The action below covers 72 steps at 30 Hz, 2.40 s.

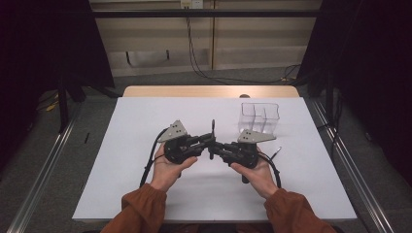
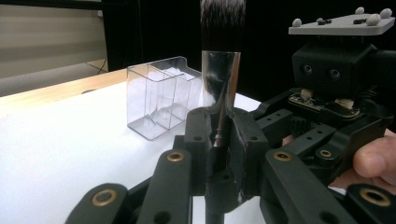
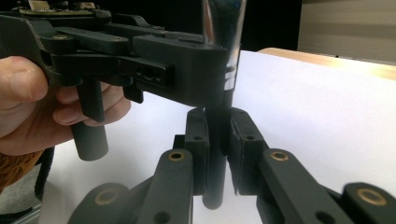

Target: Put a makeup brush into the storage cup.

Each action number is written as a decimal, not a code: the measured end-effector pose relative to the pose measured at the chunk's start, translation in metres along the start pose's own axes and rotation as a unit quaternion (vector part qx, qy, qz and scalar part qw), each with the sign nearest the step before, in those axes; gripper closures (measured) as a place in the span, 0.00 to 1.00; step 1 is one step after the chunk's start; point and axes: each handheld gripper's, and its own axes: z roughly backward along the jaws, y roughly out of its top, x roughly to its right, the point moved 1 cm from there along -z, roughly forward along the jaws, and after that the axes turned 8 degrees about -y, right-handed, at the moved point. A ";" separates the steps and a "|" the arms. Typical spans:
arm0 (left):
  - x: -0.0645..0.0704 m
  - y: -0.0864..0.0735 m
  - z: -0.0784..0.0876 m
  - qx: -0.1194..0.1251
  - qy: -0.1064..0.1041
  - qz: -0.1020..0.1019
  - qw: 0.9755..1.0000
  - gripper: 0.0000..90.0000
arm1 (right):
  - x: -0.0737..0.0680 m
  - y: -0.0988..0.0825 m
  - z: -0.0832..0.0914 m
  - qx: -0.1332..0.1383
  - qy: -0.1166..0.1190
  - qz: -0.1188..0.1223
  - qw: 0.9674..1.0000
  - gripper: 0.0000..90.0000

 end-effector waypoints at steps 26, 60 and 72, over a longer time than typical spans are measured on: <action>-0.002 0.002 0.003 0.009 0.018 -0.001 1.000 0.57 | 0.001 0.001 0.002 0.000 -0.010 0.017 1.000 0.89; -0.007 0.000 0.040 -0.009 0.108 -0.014 0.994 0.02 | 0.018 0.005 0.024 0.023 -0.041 0.021 0.999 0.89; -0.013 -0.010 0.069 -0.003 0.149 -0.011 0.989 0.02 | 0.033 0.006 0.044 0.034 -0.067 0.015 0.997 0.89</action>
